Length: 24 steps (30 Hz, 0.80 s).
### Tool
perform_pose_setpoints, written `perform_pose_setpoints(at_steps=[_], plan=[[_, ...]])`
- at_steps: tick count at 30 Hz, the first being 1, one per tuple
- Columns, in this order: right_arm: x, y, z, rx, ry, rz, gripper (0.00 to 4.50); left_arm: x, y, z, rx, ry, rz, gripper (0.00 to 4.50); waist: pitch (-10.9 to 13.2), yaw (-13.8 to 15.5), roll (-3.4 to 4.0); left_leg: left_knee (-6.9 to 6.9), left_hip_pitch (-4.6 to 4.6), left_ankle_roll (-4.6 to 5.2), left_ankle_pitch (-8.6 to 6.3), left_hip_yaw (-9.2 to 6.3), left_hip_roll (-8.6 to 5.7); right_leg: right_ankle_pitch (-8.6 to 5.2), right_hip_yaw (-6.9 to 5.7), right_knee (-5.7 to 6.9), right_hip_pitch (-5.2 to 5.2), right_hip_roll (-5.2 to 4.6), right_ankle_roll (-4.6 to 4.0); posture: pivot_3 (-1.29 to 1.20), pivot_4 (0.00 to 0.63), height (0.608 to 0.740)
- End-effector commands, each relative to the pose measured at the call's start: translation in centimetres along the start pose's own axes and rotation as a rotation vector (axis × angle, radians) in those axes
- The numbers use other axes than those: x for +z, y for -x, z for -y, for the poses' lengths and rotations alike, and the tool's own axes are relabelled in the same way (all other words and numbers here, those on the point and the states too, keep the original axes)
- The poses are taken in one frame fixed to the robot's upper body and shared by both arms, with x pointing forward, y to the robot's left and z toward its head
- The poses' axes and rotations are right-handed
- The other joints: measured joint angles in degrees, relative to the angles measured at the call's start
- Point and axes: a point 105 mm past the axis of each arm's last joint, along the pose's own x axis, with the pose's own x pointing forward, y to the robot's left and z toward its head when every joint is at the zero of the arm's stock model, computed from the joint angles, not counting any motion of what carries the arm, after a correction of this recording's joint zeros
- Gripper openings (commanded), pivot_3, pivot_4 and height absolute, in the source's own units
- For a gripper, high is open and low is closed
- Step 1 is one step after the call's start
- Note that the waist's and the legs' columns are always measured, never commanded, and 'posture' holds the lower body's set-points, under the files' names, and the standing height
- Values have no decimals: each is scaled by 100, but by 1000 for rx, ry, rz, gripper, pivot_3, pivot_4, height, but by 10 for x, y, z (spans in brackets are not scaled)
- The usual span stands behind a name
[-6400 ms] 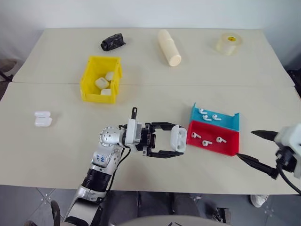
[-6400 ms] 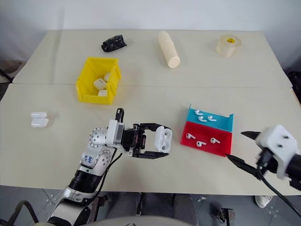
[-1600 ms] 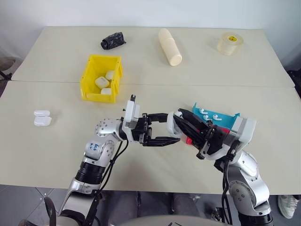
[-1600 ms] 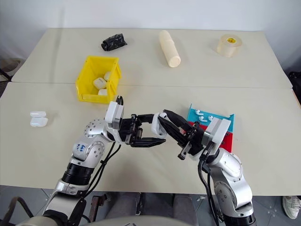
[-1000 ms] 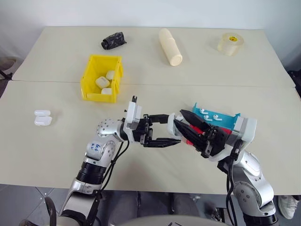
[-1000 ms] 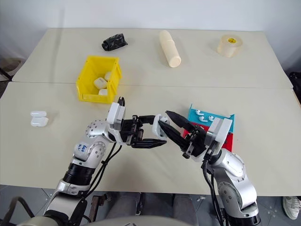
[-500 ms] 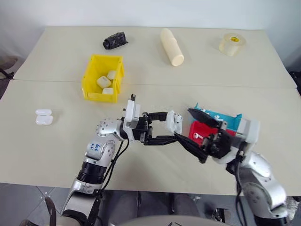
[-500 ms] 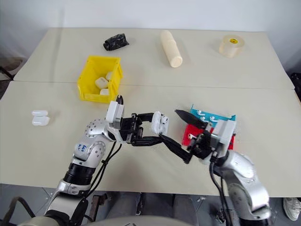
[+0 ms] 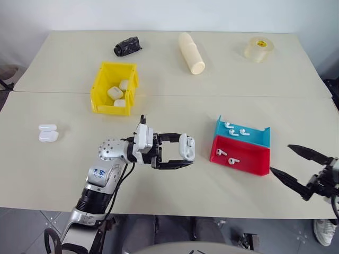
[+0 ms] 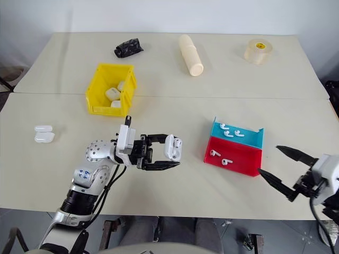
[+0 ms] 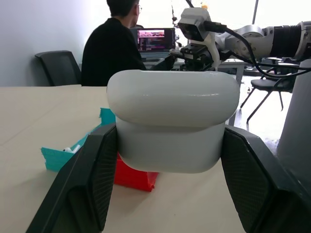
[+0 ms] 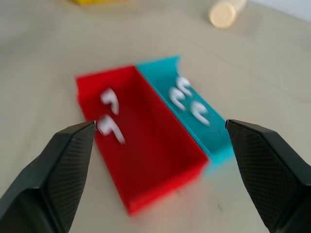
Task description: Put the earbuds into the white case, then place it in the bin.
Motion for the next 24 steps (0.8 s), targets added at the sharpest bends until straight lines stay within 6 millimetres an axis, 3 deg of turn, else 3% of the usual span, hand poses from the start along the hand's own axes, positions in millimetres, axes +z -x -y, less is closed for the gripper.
perform_pose_setpoints(at_steps=[1,12,18,24], plan=[[13,-6,8,34,46,-17,4450,7,-5,5,-2,-41,18,2920,-1,-14,3,0,0,0,0,2,2,0,2,0,-1,1,0,0,150,740],[48,-76,51,148,86,-281,4450,5,-12,4,-9,-41,31,2920,0,8,3,10,-10,0,0,6,27,0,5,-2,-9,-2,0,0,150,740],[32,-108,80,183,166,-516,4450,6,-20,3,-23,-45,47,2920,1,-5,4,8,-24,0,0,0,20,1,-4,-14,-17,-9,3,0,150,740],[25,-133,86,286,255,-605,4450,8,-23,1,-14,-56,52,2920,1,-25,6,-6,-28,-1,0,3,21,1,-5,-16,-31,-9,3,0,150,740]])
